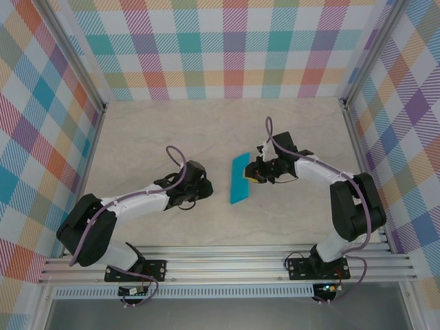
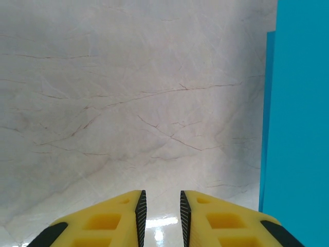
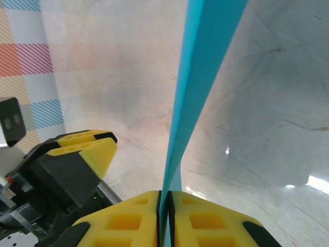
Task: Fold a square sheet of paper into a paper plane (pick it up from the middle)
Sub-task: Pick up the square sheet of paper from the center of the table, then place a square sheet of paper at the center of the table.
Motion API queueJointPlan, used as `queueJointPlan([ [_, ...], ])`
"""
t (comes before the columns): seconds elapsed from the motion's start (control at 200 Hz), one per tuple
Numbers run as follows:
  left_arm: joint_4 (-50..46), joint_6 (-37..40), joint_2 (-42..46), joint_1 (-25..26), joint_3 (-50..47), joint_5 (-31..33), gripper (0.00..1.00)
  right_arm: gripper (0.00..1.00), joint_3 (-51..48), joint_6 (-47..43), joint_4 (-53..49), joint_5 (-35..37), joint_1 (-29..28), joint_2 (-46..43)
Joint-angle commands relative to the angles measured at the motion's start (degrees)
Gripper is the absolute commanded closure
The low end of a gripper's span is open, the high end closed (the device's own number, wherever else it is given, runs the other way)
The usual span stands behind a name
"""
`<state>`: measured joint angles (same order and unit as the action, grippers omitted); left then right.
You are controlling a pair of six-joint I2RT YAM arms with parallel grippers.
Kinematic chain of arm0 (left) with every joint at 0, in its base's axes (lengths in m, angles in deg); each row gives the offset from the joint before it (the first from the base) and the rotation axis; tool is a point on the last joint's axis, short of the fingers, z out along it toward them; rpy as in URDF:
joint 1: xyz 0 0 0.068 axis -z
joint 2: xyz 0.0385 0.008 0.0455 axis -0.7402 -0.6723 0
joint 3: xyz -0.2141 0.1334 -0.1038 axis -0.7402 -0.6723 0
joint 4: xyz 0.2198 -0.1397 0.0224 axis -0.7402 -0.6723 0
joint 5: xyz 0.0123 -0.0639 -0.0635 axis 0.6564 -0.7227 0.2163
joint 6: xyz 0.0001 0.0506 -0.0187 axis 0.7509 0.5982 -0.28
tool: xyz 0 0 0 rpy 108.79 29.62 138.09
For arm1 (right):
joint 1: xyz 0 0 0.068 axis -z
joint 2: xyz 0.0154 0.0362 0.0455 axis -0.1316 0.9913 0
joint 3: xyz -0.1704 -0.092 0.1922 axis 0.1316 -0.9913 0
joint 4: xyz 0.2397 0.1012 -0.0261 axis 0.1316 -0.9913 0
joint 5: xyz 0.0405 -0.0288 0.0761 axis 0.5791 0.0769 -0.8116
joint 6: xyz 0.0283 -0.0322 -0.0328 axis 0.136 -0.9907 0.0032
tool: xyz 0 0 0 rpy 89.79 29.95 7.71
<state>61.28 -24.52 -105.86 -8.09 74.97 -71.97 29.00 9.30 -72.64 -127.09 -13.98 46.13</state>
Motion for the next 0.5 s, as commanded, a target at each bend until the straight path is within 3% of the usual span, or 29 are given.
queueJointPlan([
  [0.0, -1.5, -0.4, 1.7, -0.8, -0.7, 0.9, 0.73, 0.85, -1.4, 2.8, 5.1, -3.3, -1.0, 1.0],
  [0.31, -1.4, -0.4, 1.7, -0.8, -1.4, 0.1, 0.73, 0.84, -5.3, 7.0, 11.8, -0.7, -1.5, 6.6],
  [0.495, -1.8, -0.2, 2.6, -1.1, -2.0, 0.6, 0.73, 0.64, -5.1, 0.9, -0.1, 10.5, -1.5, 4.2],
])
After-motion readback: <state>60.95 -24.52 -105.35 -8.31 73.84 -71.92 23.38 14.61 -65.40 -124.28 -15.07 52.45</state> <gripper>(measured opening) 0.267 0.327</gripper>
